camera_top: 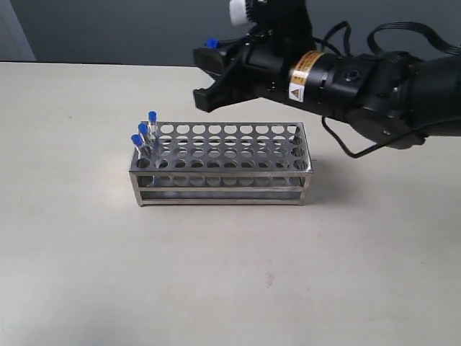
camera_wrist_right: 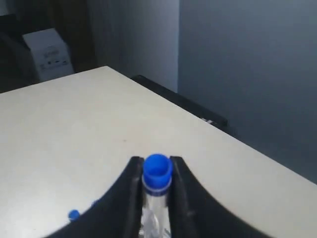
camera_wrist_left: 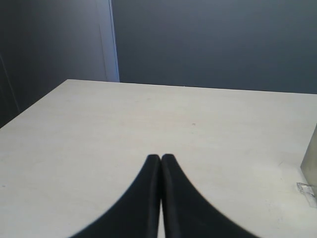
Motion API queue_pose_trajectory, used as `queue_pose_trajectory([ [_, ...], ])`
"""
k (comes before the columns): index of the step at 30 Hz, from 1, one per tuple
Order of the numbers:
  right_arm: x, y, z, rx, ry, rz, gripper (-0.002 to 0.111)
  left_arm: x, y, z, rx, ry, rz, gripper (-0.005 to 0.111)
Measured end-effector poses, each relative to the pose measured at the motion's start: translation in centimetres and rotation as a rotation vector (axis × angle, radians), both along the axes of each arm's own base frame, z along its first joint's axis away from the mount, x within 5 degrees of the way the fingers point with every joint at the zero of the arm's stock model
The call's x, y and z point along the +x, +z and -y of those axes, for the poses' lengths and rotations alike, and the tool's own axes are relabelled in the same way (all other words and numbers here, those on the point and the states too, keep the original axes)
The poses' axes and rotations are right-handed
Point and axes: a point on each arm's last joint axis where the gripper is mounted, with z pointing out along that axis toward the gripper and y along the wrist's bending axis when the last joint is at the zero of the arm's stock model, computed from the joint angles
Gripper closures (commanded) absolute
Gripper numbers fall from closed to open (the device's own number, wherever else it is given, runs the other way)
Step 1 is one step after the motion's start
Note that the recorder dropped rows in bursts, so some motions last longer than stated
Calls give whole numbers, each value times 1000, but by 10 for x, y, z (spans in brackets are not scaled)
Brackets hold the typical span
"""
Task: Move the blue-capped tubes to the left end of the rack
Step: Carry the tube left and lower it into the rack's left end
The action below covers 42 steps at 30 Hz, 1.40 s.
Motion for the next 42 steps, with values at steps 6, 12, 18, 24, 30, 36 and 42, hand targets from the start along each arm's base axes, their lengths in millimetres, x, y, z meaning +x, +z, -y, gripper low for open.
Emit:
queue_pose_trajectory([
  [6, -13, -7, -44, -13, 114, -4, 108, 0, 0, 0, 0, 0, 0, 106],
  [12, -24, -26, -72, -69, 171, -47, 108, 0, 0, 0, 0, 0, 0, 106],
  [18, -25, -39, -79, -112, 177, -78, 108, 0, 0, 0, 0, 0, 0, 106],
  [24, -23, -54, -83, -116, 187, -101, 108, 0, 0, 0, 0, 0, 0, 106],
  [30, -20, -61, -87, -116, 197, -105, 108, 0, 0, 0, 0, 0, 0, 106],
  [36, -15, -52, -91, -111, 189, -85, 108, 0, 0, 0, 0, 0, 0, 106],
  [42, -14, -53, -90, -134, 177, -92, 108, 0, 0, 0, 0, 0, 0, 106],
])
